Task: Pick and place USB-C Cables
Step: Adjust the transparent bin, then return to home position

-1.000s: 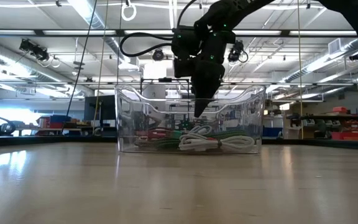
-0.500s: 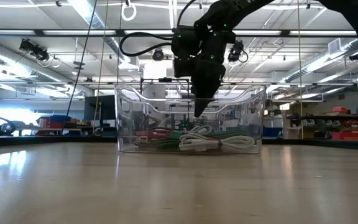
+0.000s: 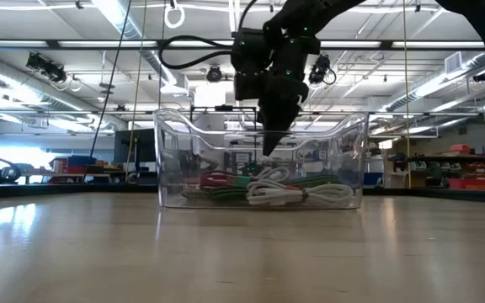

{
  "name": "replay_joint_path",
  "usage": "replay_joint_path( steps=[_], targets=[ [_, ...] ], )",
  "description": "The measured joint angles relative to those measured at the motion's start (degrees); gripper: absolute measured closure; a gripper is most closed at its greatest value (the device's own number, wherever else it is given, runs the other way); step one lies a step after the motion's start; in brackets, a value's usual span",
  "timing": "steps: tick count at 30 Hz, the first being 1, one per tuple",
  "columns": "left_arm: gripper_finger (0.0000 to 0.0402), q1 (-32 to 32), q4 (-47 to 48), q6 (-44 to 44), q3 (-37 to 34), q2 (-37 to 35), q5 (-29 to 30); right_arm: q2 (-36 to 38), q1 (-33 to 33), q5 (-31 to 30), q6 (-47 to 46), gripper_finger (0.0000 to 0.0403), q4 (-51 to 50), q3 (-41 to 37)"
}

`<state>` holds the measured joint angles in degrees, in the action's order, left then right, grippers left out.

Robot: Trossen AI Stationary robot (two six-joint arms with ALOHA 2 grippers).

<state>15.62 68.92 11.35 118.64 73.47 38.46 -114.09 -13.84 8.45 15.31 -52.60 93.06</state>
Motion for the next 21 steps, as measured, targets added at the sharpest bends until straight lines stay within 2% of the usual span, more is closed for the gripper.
replay_joint_path(
  steps=[13,21],
  targets=[
    [0.0189,0.0,-0.04,0.03,0.01,0.0,0.0,0.28,-0.59,0.17,-0.11,0.0375,-3.26,0.0],
    [0.0189,0.0,-0.04,0.07,0.01,0.0,0.0,0.33,-0.61,0.19,-0.63,0.0307,-2.88,0.04]
  ],
)
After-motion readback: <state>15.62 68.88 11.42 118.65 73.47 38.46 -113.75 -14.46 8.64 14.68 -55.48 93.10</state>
